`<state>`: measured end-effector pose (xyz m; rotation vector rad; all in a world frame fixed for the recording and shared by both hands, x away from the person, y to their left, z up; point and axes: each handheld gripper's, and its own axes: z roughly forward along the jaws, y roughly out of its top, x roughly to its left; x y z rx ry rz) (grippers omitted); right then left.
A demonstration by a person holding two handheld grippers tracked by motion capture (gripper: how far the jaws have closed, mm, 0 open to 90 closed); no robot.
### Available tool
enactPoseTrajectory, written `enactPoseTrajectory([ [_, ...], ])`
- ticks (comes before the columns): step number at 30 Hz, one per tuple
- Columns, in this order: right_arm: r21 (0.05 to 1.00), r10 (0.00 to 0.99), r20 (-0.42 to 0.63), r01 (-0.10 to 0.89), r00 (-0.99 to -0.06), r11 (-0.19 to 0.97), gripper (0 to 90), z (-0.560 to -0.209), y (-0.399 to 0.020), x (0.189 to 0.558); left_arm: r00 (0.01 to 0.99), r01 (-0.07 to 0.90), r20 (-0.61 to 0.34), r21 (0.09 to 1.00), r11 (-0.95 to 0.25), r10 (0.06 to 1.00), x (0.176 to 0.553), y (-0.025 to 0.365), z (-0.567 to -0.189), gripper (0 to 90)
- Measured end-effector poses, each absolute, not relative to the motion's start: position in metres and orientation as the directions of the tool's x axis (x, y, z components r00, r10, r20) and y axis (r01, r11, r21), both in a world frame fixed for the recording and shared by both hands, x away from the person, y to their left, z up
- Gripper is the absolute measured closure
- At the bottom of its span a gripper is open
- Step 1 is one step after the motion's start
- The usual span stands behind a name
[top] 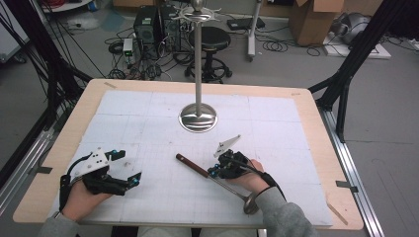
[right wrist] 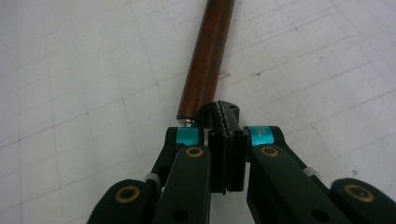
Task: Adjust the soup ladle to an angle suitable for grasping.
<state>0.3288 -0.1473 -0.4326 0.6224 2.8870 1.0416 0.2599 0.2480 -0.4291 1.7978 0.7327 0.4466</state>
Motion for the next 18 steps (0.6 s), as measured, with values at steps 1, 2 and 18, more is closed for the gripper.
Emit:
enactPoseTrajectory([
  [1,0.613,0.367,0.13,0.365,-0.921,0.701,90.0,-0.432,-0.147,0.328,0.739,0.264,-0.051,0.939,-0.219,0.672,0.26,0.248,-0.429,1.7],
  [2,0.611,0.36,0.131,0.361,-0.924,0.705,90.0,-0.432,-0.147,0.327,0.739,0.262,-0.049,0.94,-0.22,0.671,0.26,0.248,-0.429,1.7],
  [18,0.587,0.298,0.091,0.293,-0.95,0.755,90.0,-0.428,-0.135,0.316,0.738,0.266,-0.048,0.938,-0.224,0.673,0.26,0.248,-0.43,1.7],
])
